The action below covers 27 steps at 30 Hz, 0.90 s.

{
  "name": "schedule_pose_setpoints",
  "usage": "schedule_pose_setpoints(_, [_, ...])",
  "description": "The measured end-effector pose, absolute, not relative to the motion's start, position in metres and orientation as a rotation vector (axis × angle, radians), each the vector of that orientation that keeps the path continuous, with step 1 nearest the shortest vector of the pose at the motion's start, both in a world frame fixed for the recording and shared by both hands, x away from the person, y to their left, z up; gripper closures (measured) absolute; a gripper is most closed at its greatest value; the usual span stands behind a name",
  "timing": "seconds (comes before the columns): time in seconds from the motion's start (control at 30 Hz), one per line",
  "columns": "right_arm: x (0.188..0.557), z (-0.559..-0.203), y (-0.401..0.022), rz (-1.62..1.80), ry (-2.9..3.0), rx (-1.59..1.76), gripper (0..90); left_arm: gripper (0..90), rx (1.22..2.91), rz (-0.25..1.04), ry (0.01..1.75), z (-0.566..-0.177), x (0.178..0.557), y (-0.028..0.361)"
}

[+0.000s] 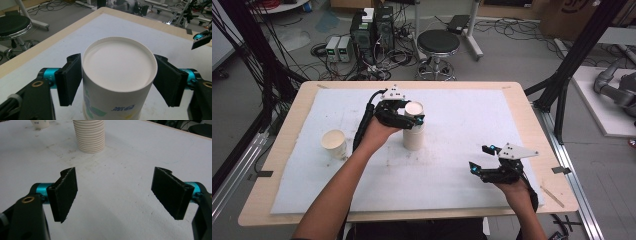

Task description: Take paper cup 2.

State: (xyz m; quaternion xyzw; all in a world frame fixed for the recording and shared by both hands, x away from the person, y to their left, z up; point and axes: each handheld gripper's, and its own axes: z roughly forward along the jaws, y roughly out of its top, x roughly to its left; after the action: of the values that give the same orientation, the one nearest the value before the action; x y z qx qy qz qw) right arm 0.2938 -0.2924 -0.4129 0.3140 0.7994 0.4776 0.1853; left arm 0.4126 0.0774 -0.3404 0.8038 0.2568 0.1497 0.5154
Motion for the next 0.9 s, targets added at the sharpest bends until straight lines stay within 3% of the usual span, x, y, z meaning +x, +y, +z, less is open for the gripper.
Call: schedule_pose_setpoints(0.9, [0.294,-0.413,-0.291,1.35,2.257,0.882,21.6,33.7,1.873,0.388,0.611,-0.316,0.41,0.084])
